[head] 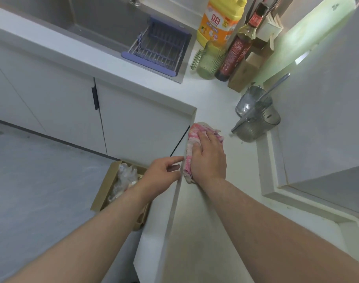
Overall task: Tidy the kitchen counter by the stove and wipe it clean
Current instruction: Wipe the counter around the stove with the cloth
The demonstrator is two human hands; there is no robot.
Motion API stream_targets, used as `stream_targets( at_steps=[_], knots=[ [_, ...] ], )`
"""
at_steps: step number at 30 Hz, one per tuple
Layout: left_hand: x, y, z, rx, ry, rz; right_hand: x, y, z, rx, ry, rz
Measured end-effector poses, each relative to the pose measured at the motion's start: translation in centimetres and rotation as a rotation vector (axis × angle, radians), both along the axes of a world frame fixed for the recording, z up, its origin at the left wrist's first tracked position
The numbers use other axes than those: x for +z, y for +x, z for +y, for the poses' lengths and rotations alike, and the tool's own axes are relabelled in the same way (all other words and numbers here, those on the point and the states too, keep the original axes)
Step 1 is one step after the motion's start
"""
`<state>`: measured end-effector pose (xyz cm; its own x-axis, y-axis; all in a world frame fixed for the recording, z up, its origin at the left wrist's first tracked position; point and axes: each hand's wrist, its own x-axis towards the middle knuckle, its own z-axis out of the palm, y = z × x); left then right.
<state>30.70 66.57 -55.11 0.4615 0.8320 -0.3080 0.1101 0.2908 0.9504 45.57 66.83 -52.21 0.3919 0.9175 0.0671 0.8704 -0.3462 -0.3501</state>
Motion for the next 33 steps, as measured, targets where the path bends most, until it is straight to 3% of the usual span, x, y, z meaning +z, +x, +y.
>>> stream_targets(
  at_steps=[13, 20, 26, 33],
  knots=[
    [-0.2, 1.8, 1.8, 0.077, -0.046, -0.082, 0.3, 3.6, 8.3, 0.039, 0.038, 0.024],
    [-1.1, 1.9, 0.1, 0.119, -0.048, -0.022, 0.2, 3.5, 8.5, 0.039, 0.048, 0.017],
    [-1.8, -0.3, -2.0, 0.112, -0.077, 0.072, 0.1, 1.8, 3.9, 0.045, 0.021, 0.027],
    [-0.9, -4.1, -6.7, 0.043, -0.213, 0.017, 1.2, -2.2, -5.6, 0.063, 0.012, 0.037]
  ],
)
